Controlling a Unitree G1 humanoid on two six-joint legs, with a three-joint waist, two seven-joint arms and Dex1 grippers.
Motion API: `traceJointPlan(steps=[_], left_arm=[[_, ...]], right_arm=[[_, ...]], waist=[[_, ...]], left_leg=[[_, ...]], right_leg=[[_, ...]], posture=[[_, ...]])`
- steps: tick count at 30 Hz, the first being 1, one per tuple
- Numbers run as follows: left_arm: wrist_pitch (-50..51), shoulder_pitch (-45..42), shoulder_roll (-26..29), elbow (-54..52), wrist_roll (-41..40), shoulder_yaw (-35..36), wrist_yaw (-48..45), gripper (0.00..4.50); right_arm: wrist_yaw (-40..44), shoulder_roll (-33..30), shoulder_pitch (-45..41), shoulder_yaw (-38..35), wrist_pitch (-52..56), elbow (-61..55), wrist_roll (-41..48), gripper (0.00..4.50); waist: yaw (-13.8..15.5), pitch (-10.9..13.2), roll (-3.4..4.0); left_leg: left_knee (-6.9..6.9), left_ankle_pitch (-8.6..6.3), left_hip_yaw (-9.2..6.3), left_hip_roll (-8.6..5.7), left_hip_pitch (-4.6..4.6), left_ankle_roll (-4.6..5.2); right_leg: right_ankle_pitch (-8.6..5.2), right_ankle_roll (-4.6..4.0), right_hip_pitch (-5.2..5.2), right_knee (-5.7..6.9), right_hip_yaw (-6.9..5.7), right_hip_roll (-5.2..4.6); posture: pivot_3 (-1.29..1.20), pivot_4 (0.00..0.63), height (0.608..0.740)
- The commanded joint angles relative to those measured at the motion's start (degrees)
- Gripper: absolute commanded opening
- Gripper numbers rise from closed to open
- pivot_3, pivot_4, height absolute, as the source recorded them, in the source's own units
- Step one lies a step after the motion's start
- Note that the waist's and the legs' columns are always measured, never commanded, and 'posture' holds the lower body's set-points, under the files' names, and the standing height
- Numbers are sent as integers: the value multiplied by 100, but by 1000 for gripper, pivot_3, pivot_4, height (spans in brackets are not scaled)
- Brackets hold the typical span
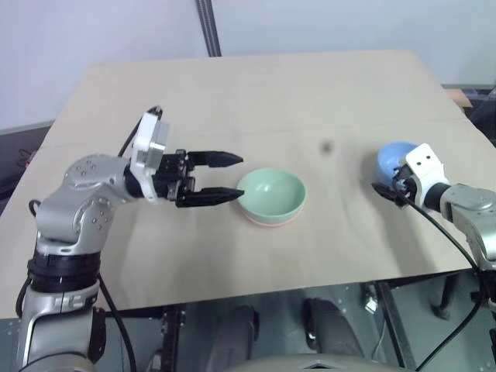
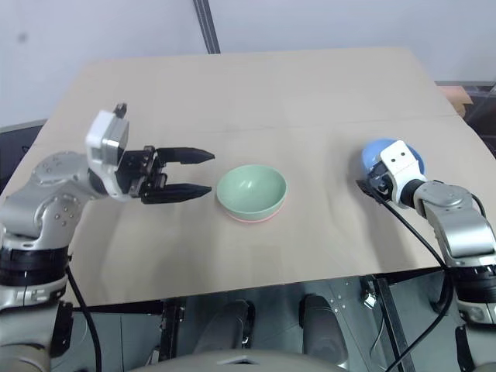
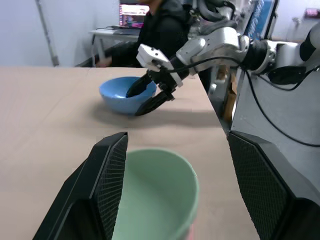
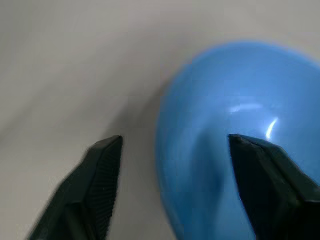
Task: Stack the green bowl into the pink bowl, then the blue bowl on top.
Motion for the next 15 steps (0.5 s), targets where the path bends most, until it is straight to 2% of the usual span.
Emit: traceJointPlan(steps=[1,3,4,5,10,12,15], left_arm=[[45,236,78,-465,-230,323,191,3384],[38,355,61,-562,-254,389,302,3384],[9,406,46,-589,-245,422,356,3384],[-13,446,34,-609,-239,447,406,3384],[-165,653,-82,-611,-136,529,743,3384],[-244,740,-146,-527,-70,579,892,3384],[-379,851,-217,-370,78,634,1080,3384]], right_arm=[[107,-73,-226,6,-124,309,-148,1815],[131,-49,-300,39,-194,473,-216,892],[150,-43,-336,58,-230,512,-247,740],[164,-39,-366,66,-269,529,-279,46],[462,-65,-386,36,-904,-12,-269,6],[1004,83,-264,-36,-1362,-665,216,6],[1524,351,-235,163,-1410,-1752,878,6]], waist=[[11,0,0],[9,0,0],[10,0,0],[7,-1,-1],[0,0,1],[-11,1,2],[-14,1,3]], left_leg=[[0,0,1,-2,1,0],[0,0,2,-2,1,0],[0,0,1,-2,2,0],[0,0,1,-2,3,0],[0,0,4,0,7,0],[-1,0,4,1,7,0],[-8,0,2,4,7,0]], right_leg=[[0,0,0,0,1,-2],[0,0,1,-1,1,-3],[0,0,0,-1,1,-3],[0,0,1,0,1,-3],[0,0,2,3,2,-1],[0,0,0,3,2,-1],[0,1,-2,2,2,1]], posture=[[0,150,740],[0,150,740],[0,150,740],[0,150,740],[0,150,740],[0,150,740],[0,150,740]])
